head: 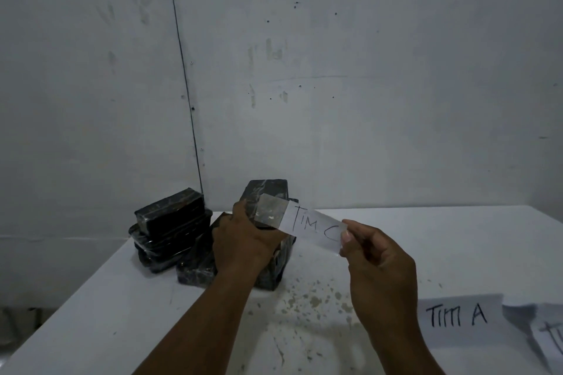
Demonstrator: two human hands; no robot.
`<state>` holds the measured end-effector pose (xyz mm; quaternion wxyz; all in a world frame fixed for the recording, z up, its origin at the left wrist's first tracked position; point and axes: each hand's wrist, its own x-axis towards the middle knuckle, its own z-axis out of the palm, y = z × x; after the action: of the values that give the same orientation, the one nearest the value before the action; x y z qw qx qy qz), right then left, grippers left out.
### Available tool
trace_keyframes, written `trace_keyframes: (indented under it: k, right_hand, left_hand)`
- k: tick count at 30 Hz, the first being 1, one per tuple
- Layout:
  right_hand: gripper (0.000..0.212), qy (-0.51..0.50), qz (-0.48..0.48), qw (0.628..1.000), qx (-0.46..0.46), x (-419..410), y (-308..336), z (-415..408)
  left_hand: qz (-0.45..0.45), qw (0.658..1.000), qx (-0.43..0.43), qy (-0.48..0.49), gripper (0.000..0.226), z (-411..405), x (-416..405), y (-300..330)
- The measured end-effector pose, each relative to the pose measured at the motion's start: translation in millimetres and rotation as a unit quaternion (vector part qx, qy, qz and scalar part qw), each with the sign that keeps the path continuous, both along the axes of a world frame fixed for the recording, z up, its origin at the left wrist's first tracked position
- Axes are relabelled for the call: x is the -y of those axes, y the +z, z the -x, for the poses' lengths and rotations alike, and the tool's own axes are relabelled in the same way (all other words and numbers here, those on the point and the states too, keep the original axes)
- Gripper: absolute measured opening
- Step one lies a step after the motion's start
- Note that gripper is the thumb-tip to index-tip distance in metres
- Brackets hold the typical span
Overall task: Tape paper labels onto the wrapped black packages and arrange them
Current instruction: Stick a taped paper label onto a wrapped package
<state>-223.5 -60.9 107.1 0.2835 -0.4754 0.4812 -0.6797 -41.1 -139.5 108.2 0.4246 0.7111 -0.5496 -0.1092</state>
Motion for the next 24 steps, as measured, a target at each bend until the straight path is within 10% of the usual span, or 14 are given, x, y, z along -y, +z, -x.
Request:
trace_keyframes:
  k: [9,24]
  right_hand:
    - [0.015,0.036,0.002,0.999,0.022,-13,9,3]
    - [0.022,0.135,-0.028,0.990,-0.041,-47,11,25]
  left_hand:
    - [0.069,0.990,-0.112,-0.052,0.058,-32,-49,16]
    - [0.023,0.959,-0.073,-0.274,0.080,-72,-159,-25]
